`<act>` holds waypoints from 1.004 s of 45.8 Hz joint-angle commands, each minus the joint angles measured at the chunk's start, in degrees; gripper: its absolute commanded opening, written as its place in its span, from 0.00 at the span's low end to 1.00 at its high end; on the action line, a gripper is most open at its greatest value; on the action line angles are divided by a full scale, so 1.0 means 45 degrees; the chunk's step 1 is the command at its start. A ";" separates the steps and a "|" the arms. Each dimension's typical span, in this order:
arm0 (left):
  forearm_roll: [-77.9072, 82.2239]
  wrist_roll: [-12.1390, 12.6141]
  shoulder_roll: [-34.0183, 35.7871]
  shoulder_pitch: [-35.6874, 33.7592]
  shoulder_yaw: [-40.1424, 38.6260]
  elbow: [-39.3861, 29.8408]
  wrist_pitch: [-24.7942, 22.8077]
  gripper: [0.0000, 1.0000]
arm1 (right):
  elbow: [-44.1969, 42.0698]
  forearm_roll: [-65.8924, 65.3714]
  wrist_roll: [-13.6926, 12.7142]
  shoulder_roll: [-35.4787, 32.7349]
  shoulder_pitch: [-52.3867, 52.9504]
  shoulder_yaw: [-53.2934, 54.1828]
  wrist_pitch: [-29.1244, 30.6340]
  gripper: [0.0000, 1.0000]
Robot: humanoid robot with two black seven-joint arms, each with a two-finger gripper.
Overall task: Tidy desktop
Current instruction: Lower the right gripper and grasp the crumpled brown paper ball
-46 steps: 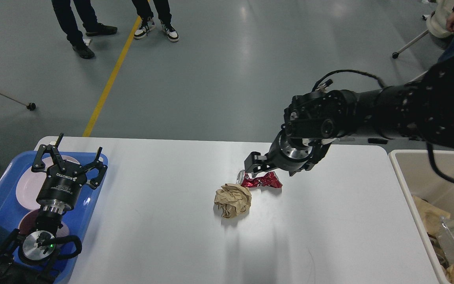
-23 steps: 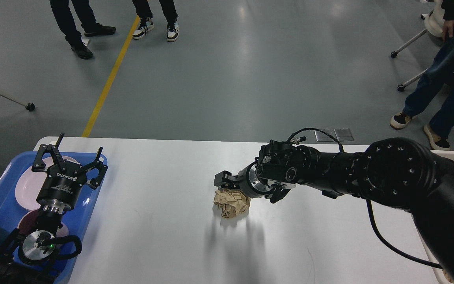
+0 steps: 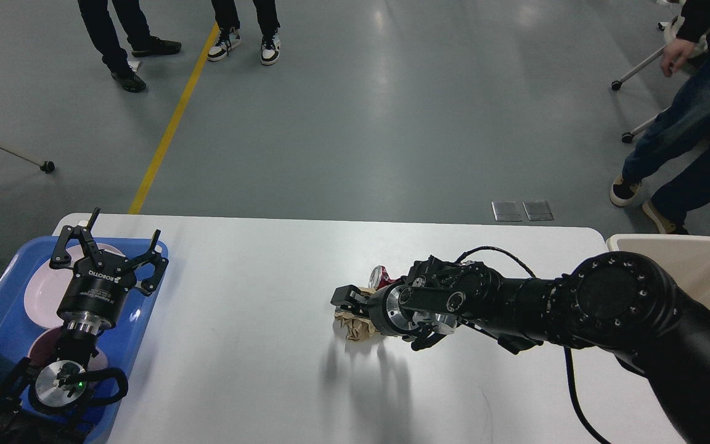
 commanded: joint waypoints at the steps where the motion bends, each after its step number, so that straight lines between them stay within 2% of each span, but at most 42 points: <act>1: 0.0014 -0.0001 0.0000 0.0000 0.0000 0.0000 0.0000 0.96 | -0.0106 -0.0001 0.0010 -0.0018 -0.0138 0.0200 -0.0324 1.00; 18: 0.0014 -0.0001 0.0000 0.0000 0.0000 0.0000 0.0000 0.96 | -0.0458 -0.0040 0.0030 -0.0057 -0.0568 0.0220 -0.0382 1.00; 25: -0.0005 -0.0001 0.0000 0.0000 0.0000 0.0000 0.0000 0.96 | -0.0517 -0.0040 0.0030 -0.0058 -0.0607 0.0220 -0.0441 0.95; 27: 0.0014 -0.0001 0.0000 0.0000 0.0000 0.0000 0.0000 0.96 | -0.0517 -0.0040 0.0030 -0.0058 -0.0627 0.0220 -0.0422 0.85; 33: -0.0006 -0.0001 0.0000 0.0000 0.0000 0.0000 0.0000 0.96 | -0.0478 -0.0040 0.0030 -0.0058 -0.0763 0.0220 -0.0382 0.43; 37: 0.0014 -0.0001 0.0000 0.0000 0.0000 0.0000 0.0000 0.96 | -0.0458 -0.0040 0.0030 -0.0058 -0.0803 0.0220 -0.0382 0.29; 43: 0.0014 -0.0001 0.0000 0.0000 0.0000 0.0000 0.0000 0.96 | -0.0439 -0.0040 0.0030 -0.0058 -0.0842 0.0239 -0.0402 0.03; 46: -0.0005 -0.0001 0.0000 0.0000 0.0000 0.0000 0.0000 0.96 | -0.0419 -0.0021 0.0030 -0.0058 -0.0959 0.0239 -0.0421 0.00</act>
